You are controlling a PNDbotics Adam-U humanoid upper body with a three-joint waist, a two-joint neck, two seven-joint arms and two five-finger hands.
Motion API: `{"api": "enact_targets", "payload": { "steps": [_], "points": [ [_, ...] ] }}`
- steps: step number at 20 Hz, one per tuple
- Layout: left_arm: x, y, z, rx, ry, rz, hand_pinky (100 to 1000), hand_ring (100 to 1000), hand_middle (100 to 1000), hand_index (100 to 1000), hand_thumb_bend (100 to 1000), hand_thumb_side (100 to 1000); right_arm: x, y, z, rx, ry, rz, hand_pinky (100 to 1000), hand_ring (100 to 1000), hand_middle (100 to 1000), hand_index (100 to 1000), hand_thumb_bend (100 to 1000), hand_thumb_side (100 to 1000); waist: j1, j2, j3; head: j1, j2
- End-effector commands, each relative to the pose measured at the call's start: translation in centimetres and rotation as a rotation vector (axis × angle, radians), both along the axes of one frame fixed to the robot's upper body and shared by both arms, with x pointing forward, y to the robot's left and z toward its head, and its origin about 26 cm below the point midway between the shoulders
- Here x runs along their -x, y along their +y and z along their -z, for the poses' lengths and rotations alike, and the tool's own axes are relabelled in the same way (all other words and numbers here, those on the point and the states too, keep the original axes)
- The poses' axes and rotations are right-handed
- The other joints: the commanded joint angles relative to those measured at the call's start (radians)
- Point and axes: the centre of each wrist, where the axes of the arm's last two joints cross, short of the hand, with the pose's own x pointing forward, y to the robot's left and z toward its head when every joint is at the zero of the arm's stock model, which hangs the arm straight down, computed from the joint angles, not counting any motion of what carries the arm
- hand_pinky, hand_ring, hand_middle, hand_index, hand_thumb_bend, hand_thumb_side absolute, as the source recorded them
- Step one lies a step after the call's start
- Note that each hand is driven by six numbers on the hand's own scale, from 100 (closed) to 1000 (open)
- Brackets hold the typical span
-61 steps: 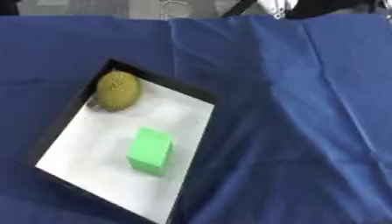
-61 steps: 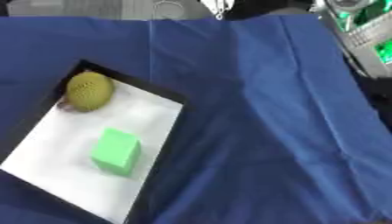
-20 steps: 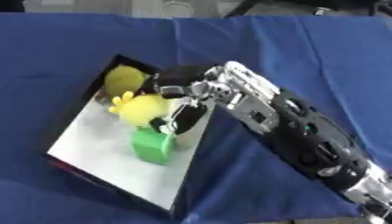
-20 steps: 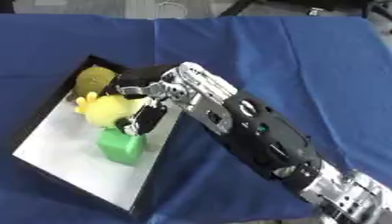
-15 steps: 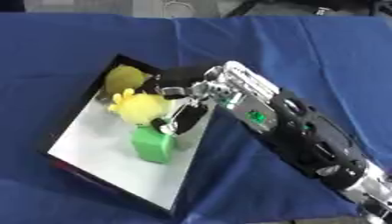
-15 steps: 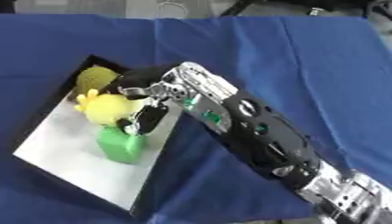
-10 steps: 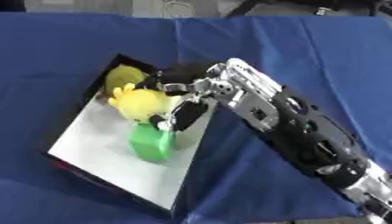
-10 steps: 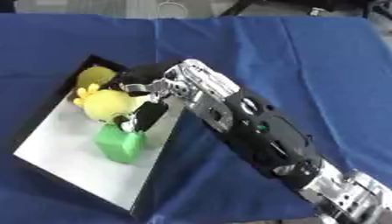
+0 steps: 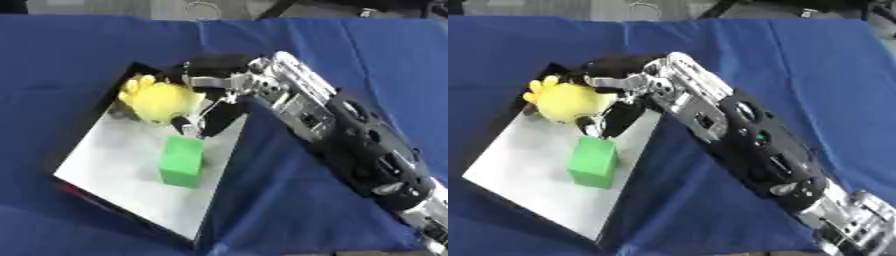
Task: Pick up objects on the table and place them in the box.
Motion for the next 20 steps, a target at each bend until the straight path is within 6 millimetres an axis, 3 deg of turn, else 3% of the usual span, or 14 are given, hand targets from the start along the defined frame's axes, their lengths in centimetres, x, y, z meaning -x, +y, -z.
{"api": "enact_targets", "payload": {
  "steps": [1, 6, 7, 9, 10, 18, 20],
  "points": [
    [0.2, 0.3, -1.0, -0.023, -0.022, -0.009, 892, 799, 713, 838, 220, 732, 0.6, -0.6, -1.8, -0.023, -0.027, -0.008, 1000, 1000, 910, 1000, 100, 427, 0.001, -0.002, -0.002, 0.003, 0.0],
    [0.2, 0.3, -1.0, -0.025, -0.021, -0.008, 893, 798, 707, 838, 221, 732, 0.3, -0.5, -1.4, 0.009, 0.005, -0.003, 1000, 1000, 918, 1000, 100, 464, 0.002, 0.001, -0.004, 0.005, 0.0],
    [0.2, 0.3, -1.0, -0.025, -0.02, -0.007, 893, 798, 705, 838, 222, 734, 0.2, -0.3, -1.2, 0.02, 0.008, -0.01, 1000, 1000, 920, 1000, 100, 315, 0.001, 0.002, -0.003, 0.003, 0.0],
    [0.2, 0.3, -1.0, -0.026, -0.018, -0.004, 893, 798, 703, 838, 223, 736, -0.1, -0.2, -0.8, 0.034, 0.001, -0.034, 1000, 1000, 910, 1000, 100, 906, 0.0, 0.002, -0.002, -0.002, 0.0],
    [0.2, 0.3, -1.0, -0.027, -0.017, -0.003, 893, 798, 701, 838, 223, 737, -0.3, -0.2, -0.6, 0.036, -0.007, -0.04, 1000, 1000, 909, 1000, 100, 972, -0.001, 0.002, -0.001, -0.002, 0.0],
    [0.2, 0.4, -1.0, -0.03, -0.013, -0.007, 892, 797, 694, 838, 223, 737, -1.4, -0.5, 0.4, 0.047, -0.048, -0.043, 1000, 1000, 919, 1000, 100, 1000, -0.004, 0.003, 0.001, 0.005, 0.0],
    [0.2, 0.4, -0.9, -0.029, -0.013, -0.007, 892, 797, 695, 838, 223, 738, -1.5, -0.5, 0.5, 0.05, -0.043, -0.05, 1000, 1000, 920, 1000, 100, 961, -0.004, 0.004, 0.0, 0.006, 0.0]
  ]
}}
